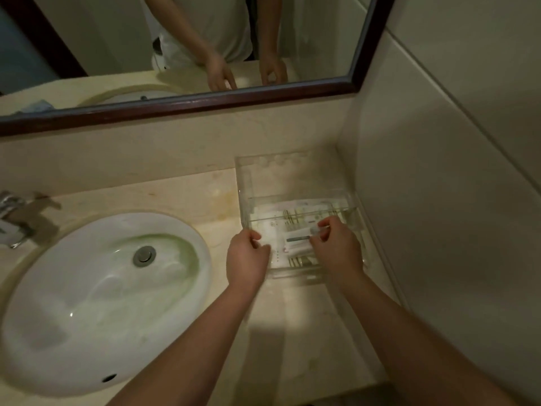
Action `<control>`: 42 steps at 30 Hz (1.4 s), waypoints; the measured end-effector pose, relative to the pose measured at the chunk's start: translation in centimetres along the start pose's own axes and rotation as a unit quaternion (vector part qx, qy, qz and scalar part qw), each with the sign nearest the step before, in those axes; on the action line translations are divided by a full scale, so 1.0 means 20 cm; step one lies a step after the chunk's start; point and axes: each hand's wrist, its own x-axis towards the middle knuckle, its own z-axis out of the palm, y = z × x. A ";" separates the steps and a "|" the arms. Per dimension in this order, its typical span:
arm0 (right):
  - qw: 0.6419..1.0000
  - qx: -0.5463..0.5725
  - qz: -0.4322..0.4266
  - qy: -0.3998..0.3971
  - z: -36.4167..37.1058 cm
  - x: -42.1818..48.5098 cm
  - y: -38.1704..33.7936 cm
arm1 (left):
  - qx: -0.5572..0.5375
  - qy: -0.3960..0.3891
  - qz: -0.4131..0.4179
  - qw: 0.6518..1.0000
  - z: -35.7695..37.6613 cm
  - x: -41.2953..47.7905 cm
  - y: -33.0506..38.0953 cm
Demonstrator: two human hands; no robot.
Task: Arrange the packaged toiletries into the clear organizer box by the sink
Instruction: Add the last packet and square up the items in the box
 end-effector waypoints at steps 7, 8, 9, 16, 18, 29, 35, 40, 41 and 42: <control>0.993 -0.005 -0.025 0.119 -0.03 -0.02 0.08 | -0.029 -0.052 -0.086 0.994 -0.02 -0.04 -0.11; 0.987 -0.031 -0.014 0.155 -0.05 -0.04 0.11 | -0.031 -0.071 -0.080 0.994 -0.03 -0.05 -0.11; 0.983 -0.061 0.007 0.174 -0.06 -0.06 0.16 | -0.032 -0.088 -0.073 0.993 -0.03 -0.06 -0.12; 0.986 0.081 0.145 0.017 -0.07 -0.10 0.29 | 0.039 -0.119 0.021 0.992 0.00 -0.09 -0.14; 0.983 0.103 0.151 0.023 -0.08 -0.08 0.27 | 0.025 -0.111 0.032 0.993 -0.02 -0.09 -0.12; 0.981 0.079 0.174 0.026 -0.02 -0.02 0.04 | -0.023 -0.106 -0.025 0.994 0.00 -0.03 -0.16; 0.978 0.120 0.170 0.035 0.02 0.01 -0.03 | -0.038 -0.060 -0.035 0.997 -0.02 0.06 -0.15; 0.982 0.087 0.160 0.048 0.06 0.05 -0.04 | -0.034 -0.056 -0.031 0.997 -0.01 0.10 -0.15; 0.982 0.073 0.167 0.049 0.07 0.06 -0.05 | -0.031 -0.056 -0.029 0.998 -0.01 0.10 -0.15; 0.981 0.063 0.175 0.049 0.08 0.07 -0.05 | -0.027 -0.055 -0.026 0.998 -0.01 0.10 -0.15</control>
